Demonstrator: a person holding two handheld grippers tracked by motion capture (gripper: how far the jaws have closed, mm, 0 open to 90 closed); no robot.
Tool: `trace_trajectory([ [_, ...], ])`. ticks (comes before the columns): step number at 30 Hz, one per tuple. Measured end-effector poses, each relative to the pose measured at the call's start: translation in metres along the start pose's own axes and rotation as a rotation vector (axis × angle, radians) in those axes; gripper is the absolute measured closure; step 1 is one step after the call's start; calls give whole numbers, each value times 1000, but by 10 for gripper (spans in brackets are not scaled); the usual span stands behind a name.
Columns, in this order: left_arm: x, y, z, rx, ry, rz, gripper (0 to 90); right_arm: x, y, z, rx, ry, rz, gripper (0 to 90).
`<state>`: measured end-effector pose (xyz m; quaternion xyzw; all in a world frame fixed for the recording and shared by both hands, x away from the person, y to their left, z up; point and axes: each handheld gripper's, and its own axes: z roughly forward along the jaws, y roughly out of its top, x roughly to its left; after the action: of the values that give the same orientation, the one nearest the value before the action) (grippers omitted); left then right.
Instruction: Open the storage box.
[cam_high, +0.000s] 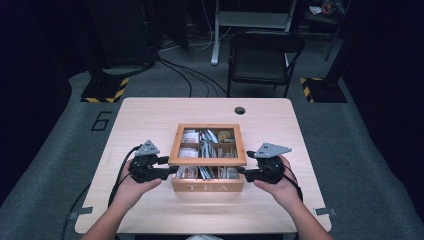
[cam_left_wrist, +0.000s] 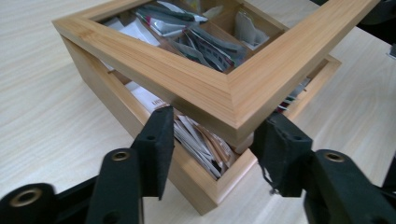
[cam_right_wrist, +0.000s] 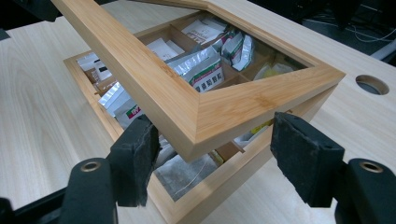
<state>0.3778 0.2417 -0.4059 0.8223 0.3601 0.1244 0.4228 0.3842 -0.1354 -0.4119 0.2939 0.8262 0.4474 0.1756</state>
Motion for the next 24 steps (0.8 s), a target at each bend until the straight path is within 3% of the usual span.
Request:
trace_trajectory([
  [5,-2,3,0,-1,21,45,423,0,7,1,19,7,-33,318],
  [8,-2,4,0,-4,25,62,415,0,11,2,28,5,-82,308],
  [24,1,18,-5,-53,51,102,385,-8,28,-4,32,31,-43,333],
])
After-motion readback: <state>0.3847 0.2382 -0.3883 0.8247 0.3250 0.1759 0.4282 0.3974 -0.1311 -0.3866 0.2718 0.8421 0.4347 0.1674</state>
